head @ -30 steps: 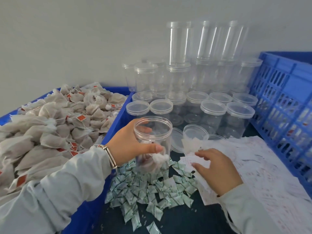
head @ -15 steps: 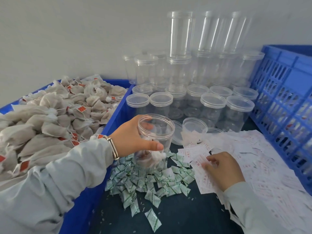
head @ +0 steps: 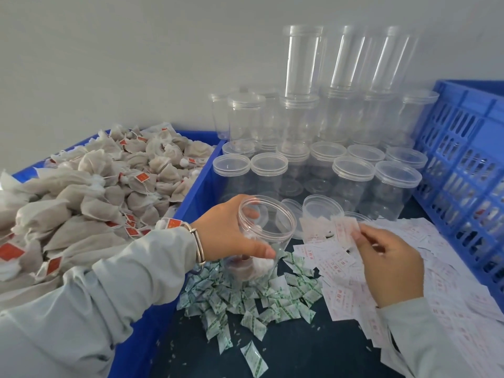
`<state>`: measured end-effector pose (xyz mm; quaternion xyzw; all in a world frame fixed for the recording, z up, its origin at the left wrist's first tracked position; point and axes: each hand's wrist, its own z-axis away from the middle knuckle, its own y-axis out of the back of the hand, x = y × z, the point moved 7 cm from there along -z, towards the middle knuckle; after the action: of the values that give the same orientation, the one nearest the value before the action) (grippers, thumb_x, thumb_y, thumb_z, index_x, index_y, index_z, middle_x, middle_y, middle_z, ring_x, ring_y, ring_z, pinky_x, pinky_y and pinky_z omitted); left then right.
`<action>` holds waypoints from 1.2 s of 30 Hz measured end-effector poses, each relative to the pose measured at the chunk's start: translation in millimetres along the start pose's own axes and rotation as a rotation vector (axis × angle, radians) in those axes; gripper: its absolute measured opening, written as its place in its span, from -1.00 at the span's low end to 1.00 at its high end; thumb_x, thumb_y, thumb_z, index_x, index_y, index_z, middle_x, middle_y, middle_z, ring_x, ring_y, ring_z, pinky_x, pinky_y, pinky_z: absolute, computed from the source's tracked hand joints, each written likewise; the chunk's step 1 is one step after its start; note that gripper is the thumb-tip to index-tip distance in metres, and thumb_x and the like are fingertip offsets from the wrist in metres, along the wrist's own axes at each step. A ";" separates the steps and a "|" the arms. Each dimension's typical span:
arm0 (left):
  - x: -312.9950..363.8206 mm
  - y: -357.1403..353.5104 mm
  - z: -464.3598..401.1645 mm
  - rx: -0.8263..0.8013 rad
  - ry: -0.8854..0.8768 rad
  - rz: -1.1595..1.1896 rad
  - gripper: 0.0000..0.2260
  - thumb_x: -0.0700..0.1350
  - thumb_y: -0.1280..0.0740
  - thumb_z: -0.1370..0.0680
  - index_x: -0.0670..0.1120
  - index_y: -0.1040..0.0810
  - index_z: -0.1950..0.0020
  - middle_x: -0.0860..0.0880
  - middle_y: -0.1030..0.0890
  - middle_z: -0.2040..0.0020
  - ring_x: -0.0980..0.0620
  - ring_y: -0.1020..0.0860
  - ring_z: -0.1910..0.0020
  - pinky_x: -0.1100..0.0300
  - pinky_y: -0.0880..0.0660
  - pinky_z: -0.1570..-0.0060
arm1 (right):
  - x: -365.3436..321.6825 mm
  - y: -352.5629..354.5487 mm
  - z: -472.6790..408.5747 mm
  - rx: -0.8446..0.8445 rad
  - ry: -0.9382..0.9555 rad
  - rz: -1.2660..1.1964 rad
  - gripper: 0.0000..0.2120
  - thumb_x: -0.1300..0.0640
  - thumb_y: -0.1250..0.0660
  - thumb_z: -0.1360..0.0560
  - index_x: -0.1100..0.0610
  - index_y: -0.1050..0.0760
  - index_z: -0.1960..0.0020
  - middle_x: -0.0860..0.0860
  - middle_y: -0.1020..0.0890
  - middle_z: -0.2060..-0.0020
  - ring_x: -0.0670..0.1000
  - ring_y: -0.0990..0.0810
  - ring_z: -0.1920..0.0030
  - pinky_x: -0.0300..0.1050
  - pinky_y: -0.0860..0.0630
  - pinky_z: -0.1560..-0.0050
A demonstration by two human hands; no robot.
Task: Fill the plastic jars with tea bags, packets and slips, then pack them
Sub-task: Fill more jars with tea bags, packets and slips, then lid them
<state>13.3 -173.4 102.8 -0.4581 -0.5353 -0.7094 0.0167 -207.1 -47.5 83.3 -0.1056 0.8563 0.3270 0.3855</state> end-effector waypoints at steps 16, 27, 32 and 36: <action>5.5 -1.8 1.6 -0.010 -0.047 -0.037 -0.24 0.11 -0.60 -0.20 0.07 -0.34 -0.30 0.14 -0.55 -0.08 0.21 -0.54 0.05 0.25 -0.47 0.03 | -108.1 -62.6 1.4 -0.270 0.457 0.006 -0.91 0.23 -0.42 -0.44 0.18 -0.70 0.10 0.09 -0.67 0.28 0.14 -0.56 0.16 -0.07 -0.43 0.10; -5.3 18.7 -0.5 0.173 0.050 0.051 -0.23 0.29 -0.52 -0.09 0.18 -0.30 -0.21 0.30 -0.47 0.00 0.31 -0.48 -0.03 0.51 -0.28 0.11 | -21.4 -72.7 1.1 -0.338 0.011 -0.087 -0.85 0.18 -0.32 -0.54 0.09 -0.63 -0.05 -0.16 -0.57 0.21 -0.27 -0.50 0.21 -0.53 -0.37 0.26; -8.8 25.9 0.4 0.256 0.079 0.072 -0.21 0.28 -0.50 -0.10 0.15 -0.31 -0.25 0.33 -0.45 0.05 0.32 -0.45 0.01 0.50 -0.27 0.19 | -8.3 -120.6 40.0 -0.907 0.097 0.212 -0.78 -0.06 -0.42 -0.45 0.02 -0.65 -0.02 -0.14 -0.51 0.23 -0.11 -0.52 0.17 -0.31 -0.42 0.15; -6.0 23.0 0.4 0.223 0.079 0.068 -0.16 0.42 -0.38 0.05 0.21 -0.26 -0.18 0.34 -0.45 0.05 0.41 -0.42 0.05 0.49 -0.29 0.19 | -14.6 -126.1 45.4 -0.951 0.150 0.237 -0.61 -0.12 -0.49 -0.35 -0.03 -0.61 -0.14 -0.17 -0.41 0.19 -0.12 -0.46 0.12 -0.24 -0.42 0.04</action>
<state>28.8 -185.7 115.9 -0.4429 -0.5939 -0.6622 0.1127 -115.7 -115.7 11.4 -0.1948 0.6438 0.7147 0.1919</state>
